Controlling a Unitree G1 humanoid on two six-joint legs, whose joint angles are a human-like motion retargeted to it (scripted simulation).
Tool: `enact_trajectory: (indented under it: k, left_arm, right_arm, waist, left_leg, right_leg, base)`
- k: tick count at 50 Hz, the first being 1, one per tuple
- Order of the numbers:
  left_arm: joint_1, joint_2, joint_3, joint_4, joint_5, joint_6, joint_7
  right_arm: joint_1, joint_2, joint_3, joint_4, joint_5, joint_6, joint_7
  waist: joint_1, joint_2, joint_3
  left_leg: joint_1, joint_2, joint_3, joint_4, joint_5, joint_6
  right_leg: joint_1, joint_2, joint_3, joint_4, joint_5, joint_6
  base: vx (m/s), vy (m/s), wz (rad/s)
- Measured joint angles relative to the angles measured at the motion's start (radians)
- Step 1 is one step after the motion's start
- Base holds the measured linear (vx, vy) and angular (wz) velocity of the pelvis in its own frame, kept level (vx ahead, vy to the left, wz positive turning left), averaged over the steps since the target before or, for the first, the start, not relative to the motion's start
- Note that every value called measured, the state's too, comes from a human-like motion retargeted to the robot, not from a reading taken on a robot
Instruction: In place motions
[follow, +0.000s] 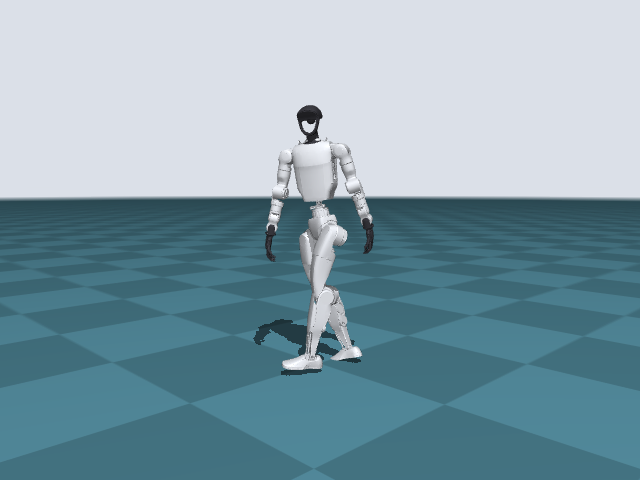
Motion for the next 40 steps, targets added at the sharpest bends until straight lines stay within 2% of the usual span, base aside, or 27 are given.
enact_trajectory:
  k: [8,15,25,32,40]
  left_arm:
    - [0.159,-0.077,0.071,0.012,0.018,0.007,-0.017]
    - [0.192,-0.125,0.068,-0.052,0.054,-0.010,-0.086]
    - [0.096,-0.059,0.012,-0.160,0.066,-0.016,-0.090]
    - [-0.012,-0.008,0.022,-0.146,0.019,-0.008,-0.065]
    - [-0.136,0.008,-0.055,-0.149,0.014,-0.007,-0.075]
  right_arm:
    - [-0.121,0.105,0.054,-0.190,0.095,-0.067,0.086]
    - [-0.169,0.150,0.133,-0.188,0.069,-0.085,0.076]
    - [-0.115,0.144,0.102,-0.019,0.041,-0.077,0.084]
    - [-0.016,0.100,0.041,0.073,0.055,-0.058,0.053]
    - [0.108,0.046,-0.012,0.130,0.085,-0.045,0.013]
  waist:
    - [-0.016,-0.004,0.018]
    - [-0.046,-0.007,0.022]
    - [-0.077,-0.009,0.020]
    - [-0.128,-0.008,-0.016]
    - [-0.189,0.003,-0.036]
  left_leg:
    - [0.004,0.003,0.007,0.005,-0.004,0.012]
    - [0.014,0.003,0.021,0.008,-0.012,0.038]
    - [0.039,0.016,0.088,0.034,-0.054,0.078]
    - [0.046,0.048,0.165,0.034,-0.076,0.089]
    - [0.047,0.062,0.199,0.037,-0.090,0.116]
  right_leg:
    - [-0.002,0.001,0.001,0.000,0.000,0.000]
    - [-0.001,-0.005,0.013,-0.002,0.001,0.000]
    - [0.000,-0.019,0.085,-0.016,-0.003,0.000]
    - [-0.028,-0.039,0.165,0.002,-0.001,0.000]
    - [-0.044,-0.050,0.200,0.008,0.001,0.000]
  base:
    - [0.02,0.00,-0.02]
    - [0.02,0.00,-0.02]
    - [0.07,0.01,-0.36]
    - [0.10,0.02,-0.62]
    - [0.05,0.01,-0.32]
